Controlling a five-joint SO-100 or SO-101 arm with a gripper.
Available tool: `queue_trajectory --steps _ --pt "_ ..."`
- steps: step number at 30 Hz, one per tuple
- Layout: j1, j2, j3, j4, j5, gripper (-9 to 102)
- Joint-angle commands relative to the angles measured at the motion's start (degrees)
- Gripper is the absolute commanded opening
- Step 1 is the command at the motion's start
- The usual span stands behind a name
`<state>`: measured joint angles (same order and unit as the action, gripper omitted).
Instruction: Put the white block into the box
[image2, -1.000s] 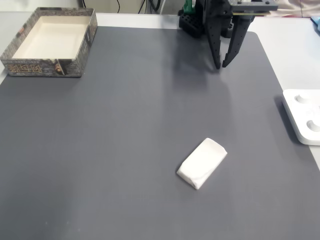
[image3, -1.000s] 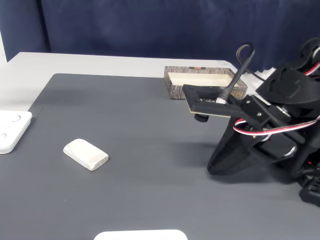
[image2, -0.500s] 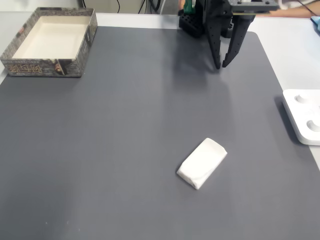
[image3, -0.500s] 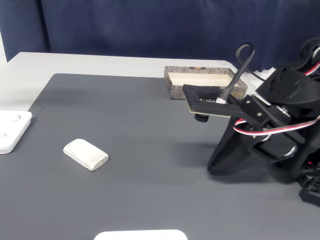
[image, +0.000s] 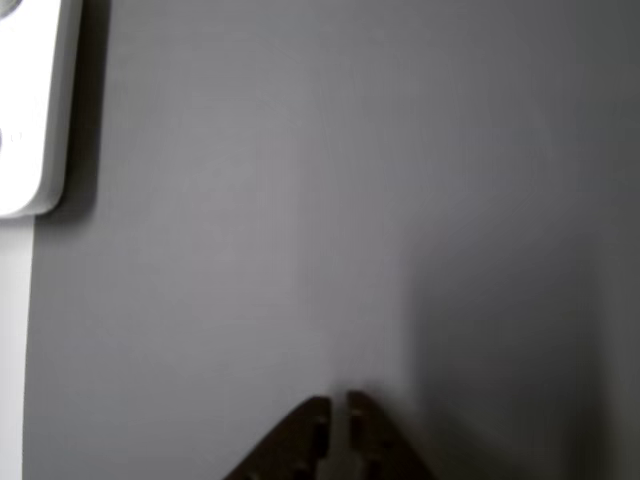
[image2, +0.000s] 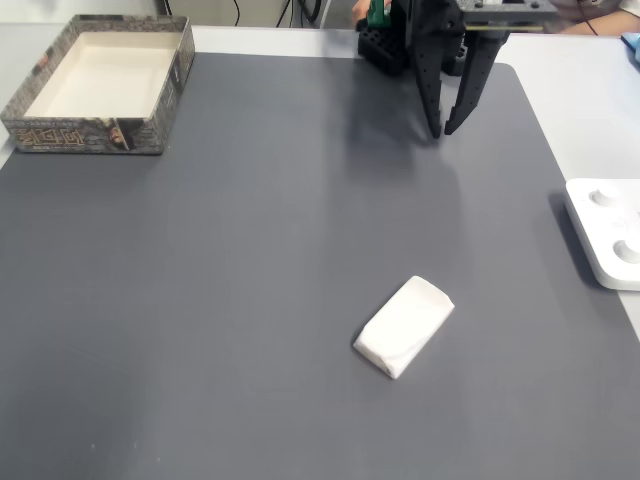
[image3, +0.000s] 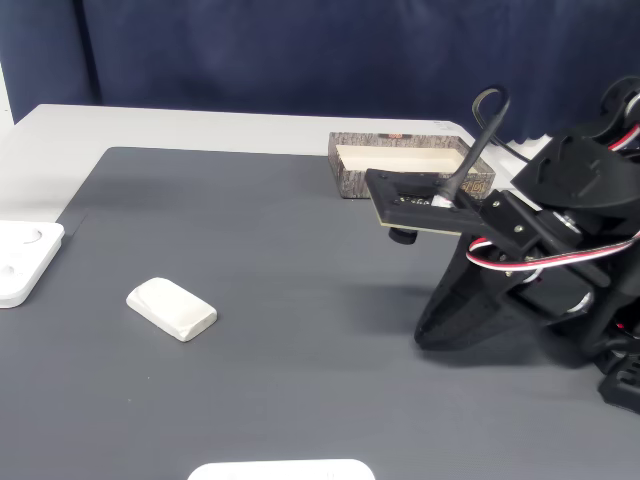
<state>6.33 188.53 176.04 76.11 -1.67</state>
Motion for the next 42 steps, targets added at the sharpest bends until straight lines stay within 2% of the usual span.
queue_trajectory --steps 1,15,20,42 --pt "-0.3 1.9 1.1 0.1 -0.4 -2" --pt "1.0 1.8 1.1 0.1 -0.4 -2" --pt "0.8 0.4 -0.3 -1.1 -5.0 -2" --pt "2.9 -36.9 -28.5 -4.7 0.6 -2"
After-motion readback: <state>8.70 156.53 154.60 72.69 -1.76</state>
